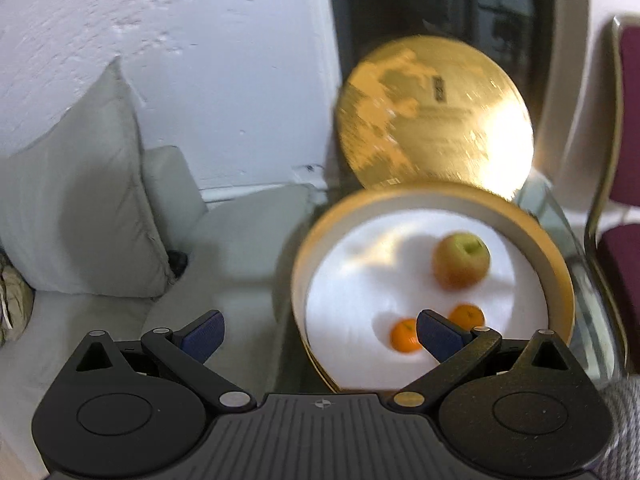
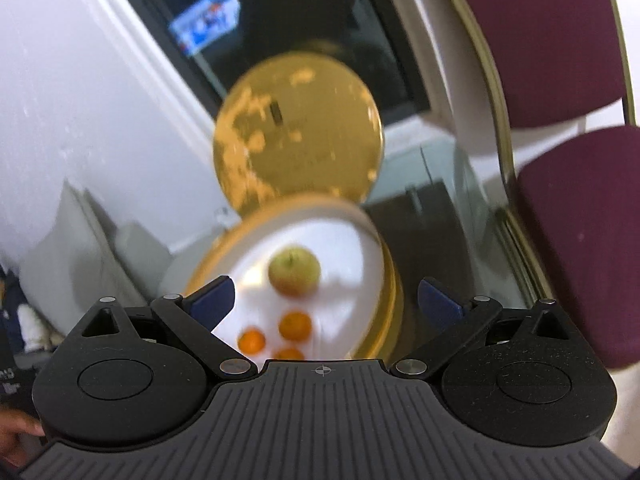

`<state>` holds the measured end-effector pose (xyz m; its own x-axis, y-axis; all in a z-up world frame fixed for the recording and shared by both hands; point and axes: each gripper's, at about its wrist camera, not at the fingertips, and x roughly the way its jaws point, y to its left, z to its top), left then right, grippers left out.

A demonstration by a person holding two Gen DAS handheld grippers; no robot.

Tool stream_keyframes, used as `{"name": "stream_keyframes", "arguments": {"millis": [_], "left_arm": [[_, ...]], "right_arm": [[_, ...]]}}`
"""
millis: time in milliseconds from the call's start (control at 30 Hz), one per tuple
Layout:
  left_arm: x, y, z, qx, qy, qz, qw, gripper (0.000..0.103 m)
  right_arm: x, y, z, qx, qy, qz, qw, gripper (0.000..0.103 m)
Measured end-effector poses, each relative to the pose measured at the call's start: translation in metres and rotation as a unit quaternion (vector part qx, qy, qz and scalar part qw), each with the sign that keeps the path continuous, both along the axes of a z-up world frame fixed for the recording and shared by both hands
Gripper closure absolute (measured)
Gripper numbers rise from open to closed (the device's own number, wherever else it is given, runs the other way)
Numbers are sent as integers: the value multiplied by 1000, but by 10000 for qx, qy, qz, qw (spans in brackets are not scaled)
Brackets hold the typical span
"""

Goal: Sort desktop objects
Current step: 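Raise the open right tool up and away from the box, then reach the right tool to the gold lid rim while the left tool grasps it too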

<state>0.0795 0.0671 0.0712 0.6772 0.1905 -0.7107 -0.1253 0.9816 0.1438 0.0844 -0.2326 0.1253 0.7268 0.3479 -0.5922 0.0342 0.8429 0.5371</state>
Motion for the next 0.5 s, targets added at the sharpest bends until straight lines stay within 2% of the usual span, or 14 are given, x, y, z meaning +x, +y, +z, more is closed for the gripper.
{"name": "stream_keyframes", "arguments": {"millis": [167, 300, 500], "left_arm": [[0, 18, -5, -138, 15, 186, 9997, 1], [8, 31, -6, -283, -14, 251, 9993, 1], [33, 43, 5, -133, -229, 253, 9993, 1]], "right_arm": [[10, -1, 8, 54, -296, -358, 9989, 0], [21, 5, 19, 22, -469, -170, 9988, 0], [41, 16, 42, -17, -731, 98, 9973, 0]]}}
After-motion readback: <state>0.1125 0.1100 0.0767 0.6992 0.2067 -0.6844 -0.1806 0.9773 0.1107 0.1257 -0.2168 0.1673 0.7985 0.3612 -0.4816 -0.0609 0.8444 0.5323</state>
